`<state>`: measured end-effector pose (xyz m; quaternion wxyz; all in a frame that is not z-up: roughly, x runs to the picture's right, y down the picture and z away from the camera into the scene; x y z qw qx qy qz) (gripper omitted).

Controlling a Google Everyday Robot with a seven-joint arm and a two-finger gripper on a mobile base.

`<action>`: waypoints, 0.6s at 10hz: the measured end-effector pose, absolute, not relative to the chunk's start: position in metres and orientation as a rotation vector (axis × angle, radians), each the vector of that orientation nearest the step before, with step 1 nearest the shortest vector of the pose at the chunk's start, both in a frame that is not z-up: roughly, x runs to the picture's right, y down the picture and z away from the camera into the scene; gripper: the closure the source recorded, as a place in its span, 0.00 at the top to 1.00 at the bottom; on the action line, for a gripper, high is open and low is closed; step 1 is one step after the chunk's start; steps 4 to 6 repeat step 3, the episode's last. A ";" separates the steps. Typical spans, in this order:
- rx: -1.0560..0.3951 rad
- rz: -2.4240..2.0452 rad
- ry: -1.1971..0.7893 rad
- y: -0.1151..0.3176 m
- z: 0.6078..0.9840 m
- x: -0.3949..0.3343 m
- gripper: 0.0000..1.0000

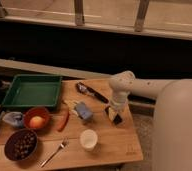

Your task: Wipe table surface with eraser

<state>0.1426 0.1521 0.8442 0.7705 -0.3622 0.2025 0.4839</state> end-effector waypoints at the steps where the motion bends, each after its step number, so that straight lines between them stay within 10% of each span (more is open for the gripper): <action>1: -0.791 1.036 0.426 0.144 0.851 0.138 0.00; 6: -0.808 1.006 0.405 0.140 0.853 0.129 0.00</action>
